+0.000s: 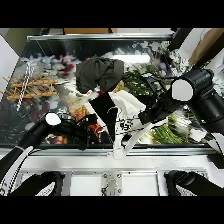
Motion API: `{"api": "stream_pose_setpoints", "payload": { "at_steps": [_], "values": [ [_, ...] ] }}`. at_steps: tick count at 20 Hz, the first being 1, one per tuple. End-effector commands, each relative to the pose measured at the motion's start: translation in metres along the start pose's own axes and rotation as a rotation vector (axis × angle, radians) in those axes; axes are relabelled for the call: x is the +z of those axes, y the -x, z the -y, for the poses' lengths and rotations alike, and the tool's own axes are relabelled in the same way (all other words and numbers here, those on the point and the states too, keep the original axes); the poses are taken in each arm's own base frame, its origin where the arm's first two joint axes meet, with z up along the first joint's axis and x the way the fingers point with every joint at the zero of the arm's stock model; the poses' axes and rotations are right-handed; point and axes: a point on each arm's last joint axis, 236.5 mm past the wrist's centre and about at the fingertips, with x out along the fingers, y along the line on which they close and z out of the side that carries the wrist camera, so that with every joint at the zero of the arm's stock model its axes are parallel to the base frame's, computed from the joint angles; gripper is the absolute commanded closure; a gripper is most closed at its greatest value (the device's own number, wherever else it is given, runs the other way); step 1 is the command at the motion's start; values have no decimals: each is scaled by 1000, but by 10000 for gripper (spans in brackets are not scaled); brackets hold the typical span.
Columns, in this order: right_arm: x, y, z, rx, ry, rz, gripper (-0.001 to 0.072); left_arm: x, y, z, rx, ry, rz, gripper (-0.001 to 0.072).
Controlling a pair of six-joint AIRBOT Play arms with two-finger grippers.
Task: Fold the clothes and pants, and hang the long-sleeved shirts on hangers.
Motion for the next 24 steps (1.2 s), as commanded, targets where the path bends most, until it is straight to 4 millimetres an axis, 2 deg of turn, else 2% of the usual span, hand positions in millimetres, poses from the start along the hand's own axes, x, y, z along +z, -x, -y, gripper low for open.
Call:
{"api": "stream_pose_setpoints", "payload": {
  "at_steps": [1, 3, 7, 10, 12, 17, 23, 24],
  "values": [
    [12, 8, -20, 49, 15, 59, 693, 18, -4, -10, -37, 41, 39, 697],
    [20, 11, -35, 91, 27, 101, 693, 28, -6, -17, -45, 61, 71, 697],
    [46, 18, -71, 200, 46, 222, 693, 31, -15, -16, -72, 45, 54, 697],
    [62, 25, -89, 240, 55, 306, 693, 31, -19, -16, -73, 45, 50, 697],
    [68, 25, -96, 251, 65, 331, 693, 31, -19, -16, -72, 45, 50, 697],
    [69, 8, -105, 252, 81, 289, 693, 30, -18, -17, -69, 48, 51, 696],
    [67, 8, -109, 266, 89, 283, 675, 30, -18, -17, -69, 48, 51, 696],
    [66, 8, -109, 265, 89, 278, 521, 30, -18, -17, -69, 48, 51, 695]
  ]
}}
